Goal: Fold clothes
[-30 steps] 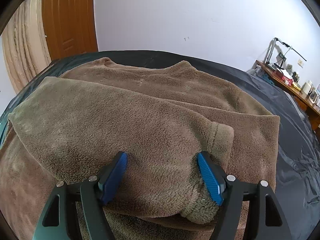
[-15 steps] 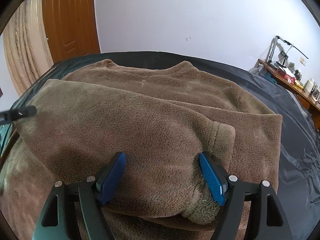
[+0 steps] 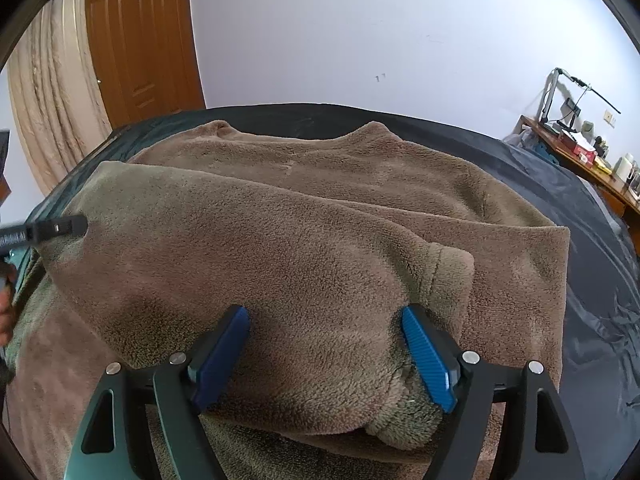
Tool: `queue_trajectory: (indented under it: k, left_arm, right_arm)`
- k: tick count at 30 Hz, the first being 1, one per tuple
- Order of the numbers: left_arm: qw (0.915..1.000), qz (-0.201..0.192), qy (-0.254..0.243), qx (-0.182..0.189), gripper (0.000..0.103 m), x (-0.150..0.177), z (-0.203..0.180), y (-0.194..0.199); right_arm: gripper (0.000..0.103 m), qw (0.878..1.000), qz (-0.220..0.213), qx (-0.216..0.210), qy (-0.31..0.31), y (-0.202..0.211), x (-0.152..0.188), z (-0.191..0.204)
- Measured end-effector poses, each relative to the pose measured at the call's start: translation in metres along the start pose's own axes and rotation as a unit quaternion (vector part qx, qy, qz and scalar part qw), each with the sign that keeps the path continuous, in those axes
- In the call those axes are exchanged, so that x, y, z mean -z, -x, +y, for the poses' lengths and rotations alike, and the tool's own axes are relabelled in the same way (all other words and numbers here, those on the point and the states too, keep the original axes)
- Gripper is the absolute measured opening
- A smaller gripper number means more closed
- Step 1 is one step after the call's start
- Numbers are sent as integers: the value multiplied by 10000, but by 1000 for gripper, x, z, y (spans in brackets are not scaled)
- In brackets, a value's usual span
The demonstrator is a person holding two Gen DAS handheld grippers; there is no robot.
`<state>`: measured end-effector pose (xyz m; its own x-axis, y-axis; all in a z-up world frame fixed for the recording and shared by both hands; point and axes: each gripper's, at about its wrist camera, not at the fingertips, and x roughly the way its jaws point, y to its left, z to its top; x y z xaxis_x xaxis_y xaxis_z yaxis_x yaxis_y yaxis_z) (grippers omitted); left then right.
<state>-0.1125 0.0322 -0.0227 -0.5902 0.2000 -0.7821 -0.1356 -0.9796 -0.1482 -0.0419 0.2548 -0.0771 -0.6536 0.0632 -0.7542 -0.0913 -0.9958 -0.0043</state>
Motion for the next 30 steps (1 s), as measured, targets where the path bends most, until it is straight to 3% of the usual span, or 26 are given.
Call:
queue_trajectory:
  k: [4,9,19,24,30]
  left_arm:
    - [10000,-45,-19,-57,84,-24,2,-9]
    - [9982,457,378,-38,84,-31,17,-47]
    - [9991,154,50,-385,95,-23,10,-53]
    - [9986,230,84,-462,95,-23,11,-47]
    - [9994,243,-27,-235,96,-3,2,-10]
  right_arm:
    - [83,10000,-1,-42,-9,0,0,-1]
    - [84,9999,-5,-110,-34,0,0,-2]
    - [86,9998,0,-173,-47,0,0,-2]
    - [86,9998,-3,-183,-61,0,0,-2]
    - [87,9998,-5,-199,-69,-1,0,-2]
